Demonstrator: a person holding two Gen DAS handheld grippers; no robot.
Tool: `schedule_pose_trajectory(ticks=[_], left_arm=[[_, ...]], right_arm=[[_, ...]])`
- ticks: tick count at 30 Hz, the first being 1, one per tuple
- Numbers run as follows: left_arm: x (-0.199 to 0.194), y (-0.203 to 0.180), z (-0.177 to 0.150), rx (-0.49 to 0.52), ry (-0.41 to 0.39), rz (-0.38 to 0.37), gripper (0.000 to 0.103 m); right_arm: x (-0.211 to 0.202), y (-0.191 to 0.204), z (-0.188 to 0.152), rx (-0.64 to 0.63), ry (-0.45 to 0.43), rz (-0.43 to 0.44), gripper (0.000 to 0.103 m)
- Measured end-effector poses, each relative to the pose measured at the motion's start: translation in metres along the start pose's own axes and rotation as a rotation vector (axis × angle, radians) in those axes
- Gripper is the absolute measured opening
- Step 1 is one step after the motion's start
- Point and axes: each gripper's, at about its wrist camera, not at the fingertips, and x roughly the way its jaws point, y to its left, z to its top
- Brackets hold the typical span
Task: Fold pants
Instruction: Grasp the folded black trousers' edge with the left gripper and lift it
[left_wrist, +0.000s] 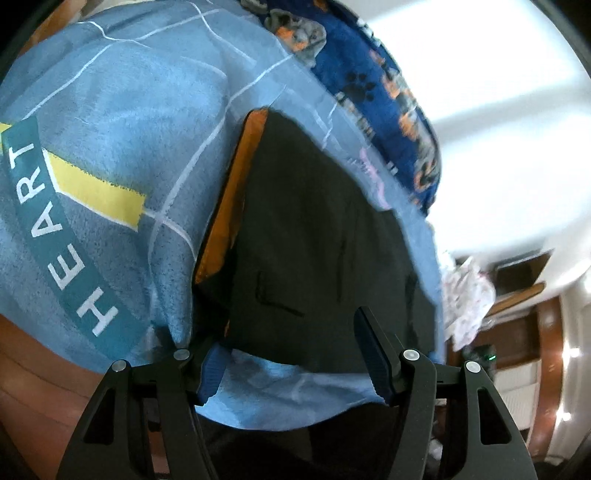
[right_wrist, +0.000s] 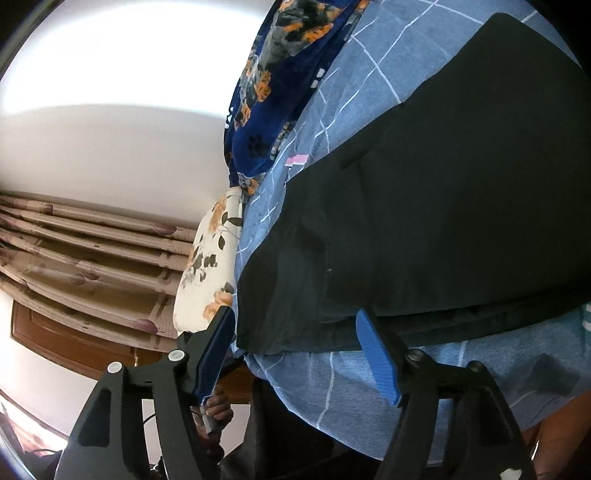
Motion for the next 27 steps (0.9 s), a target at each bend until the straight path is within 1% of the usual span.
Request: schedule_pose_trajectory(ticks=[1, 2, 4, 6, 7, 9, 11, 14, 16, 17, 19, 20, 22, 24, 27], left_arm=[[-0.006, -0.005, 0.0, 0.018, -0.023, -0.025, 0.064], [-0.01, -0.009, 0.0, 0.037, -0.036, -0.034, 0.064], [-0.012, -0.014, 0.001, 0.066, -0.046, -0.024, 0.064], [-0.002, -0.009, 0.001, 0.048, -0.019, 0.027, 0.064], [0.001, -0.005, -0.001, 0.035, -0.012, 0.038, 0.064], [0.007, 0.003, -0.003, -0.002, 0.008, 0.025, 0.064], [0.006, 0.001, -0.003, -0.012, -0.003, 0.009, 0.064], [-0.004, -0.014, 0.0, 0.037, -0.047, -0.026, 0.064], [-0.012, -0.026, 0.0, 0.086, -0.086, -0.058, 0.064], [-0.014, -0.034, 0.0, 0.126, -0.104, -0.052, 0.064], [-0.01, -0.038, -0.001, 0.157, -0.097, 0.005, 0.064], [-0.004, -0.034, -0.003, 0.149, -0.08, 0.035, 0.064], [0.003, -0.025, -0.004, 0.113, -0.059, 0.058, 0.064], [0.008, -0.015, -0.002, 0.059, -0.05, 0.049, 0.064], [0.013, -0.008, 0.001, 0.022, -0.056, 0.047, 0.064]], right_arm=[[0.0, 0.0, 0.0, 0.004, 0.003, -0.001, 0.067], [0.0, 0.0, -0.001, 0.004, 0.004, -0.001, 0.067], [0.0, 0.001, -0.001, 0.001, 0.002, -0.002, 0.068], [0.001, 0.0, -0.001, 0.007, 0.002, 0.001, 0.069], [0.001, -0.001, -0.001, 0.013, 0.003, 0.006, 0.07], [0.004, -0.001, -0.002, 0.019, 0.01, 0.008, 0.07], [0.007, 0.0, -0.004, 0.015, 0.016, 0.002, 0.071], [0.01, 0.001, -0.006, 0.013, 0.024, 0.002, 0.073], [0.012, 0.001, -0.007, 0.015, 0.029, 0.003, 0.075], [0.013, 0.001, -0.007, 0.015, 0.032, 0.003, 0.075], [0.014, 0.002, -0.008, 0.013, 0.036, 0.002, 0.075], [0.014, 0.002, -0.008, 0.013, 0.037, 0.002, 0.075], [0.015, 0.002, -0.008, 0.016, 0.039, 0.004, 0.076], [0.015, 0.002, -0.009, 0.014, 0.038, 0.003, 0.076], [0.016, 0.001, -0.008, 0.018, 0.038, 0.006, 0.077]])
